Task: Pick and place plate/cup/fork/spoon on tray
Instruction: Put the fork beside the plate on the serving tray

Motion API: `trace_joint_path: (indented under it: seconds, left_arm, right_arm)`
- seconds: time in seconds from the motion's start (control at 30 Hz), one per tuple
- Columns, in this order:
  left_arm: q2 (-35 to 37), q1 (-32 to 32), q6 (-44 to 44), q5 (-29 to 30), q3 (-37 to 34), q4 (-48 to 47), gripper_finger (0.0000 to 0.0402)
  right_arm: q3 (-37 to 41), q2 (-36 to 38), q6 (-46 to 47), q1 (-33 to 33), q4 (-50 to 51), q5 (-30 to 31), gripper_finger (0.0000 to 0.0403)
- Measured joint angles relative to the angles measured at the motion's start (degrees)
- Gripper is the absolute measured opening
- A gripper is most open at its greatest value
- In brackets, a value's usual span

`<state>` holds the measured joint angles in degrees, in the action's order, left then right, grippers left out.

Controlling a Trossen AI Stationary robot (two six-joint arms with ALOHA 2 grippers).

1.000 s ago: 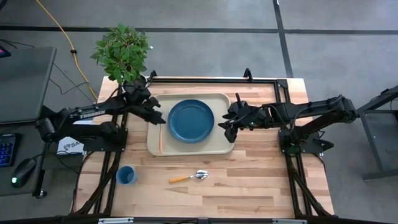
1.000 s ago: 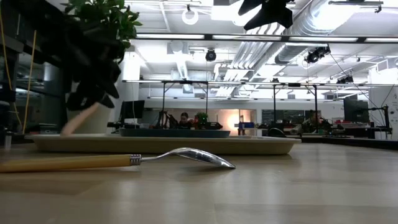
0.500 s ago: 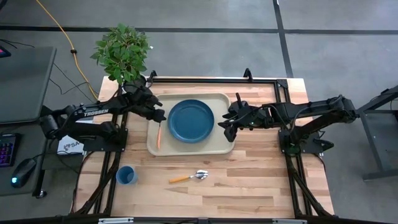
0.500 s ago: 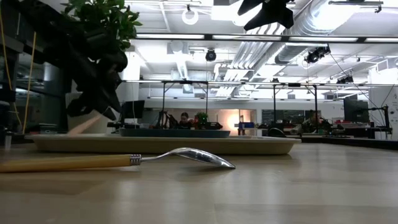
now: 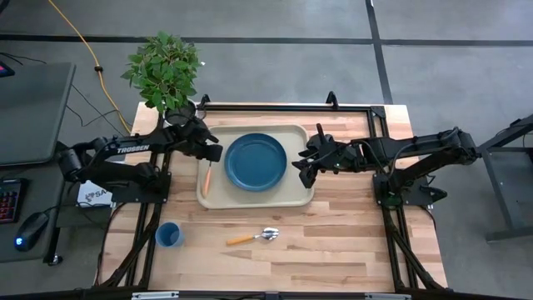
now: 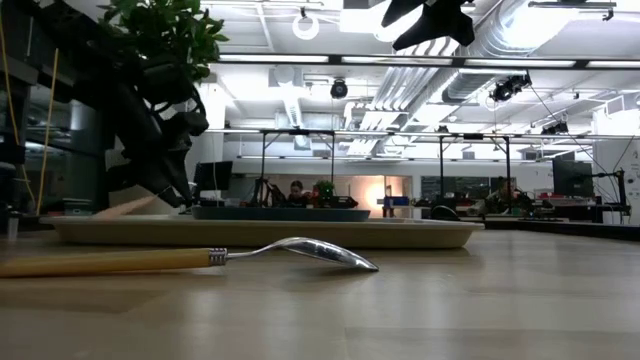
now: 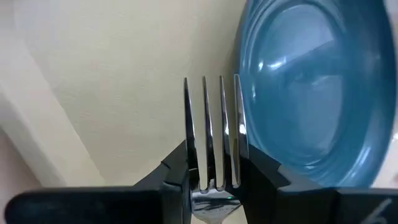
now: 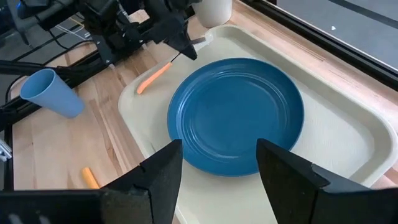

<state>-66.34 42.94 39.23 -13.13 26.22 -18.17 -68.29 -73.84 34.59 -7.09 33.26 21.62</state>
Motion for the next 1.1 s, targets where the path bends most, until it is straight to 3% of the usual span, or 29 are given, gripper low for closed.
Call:
trace_joint_path:
  seconds: [0.6, 1.1]
  left_arm:
    - [-7.57, -4.02, 5.86, 4.91, 0.00, 3.99, 0.0085]
    - [-7.55, -2.91, 1.94, 5.29, 0.98, 4.26, 0.0147]
  right_arm:
    - [0.00, 0.00, -0.02, -0.02, 0.25, 0.59, 0.0197]
    - [0.00, 0.00, -0.04, 0.00, 0.39, 0.55, 0.0197]
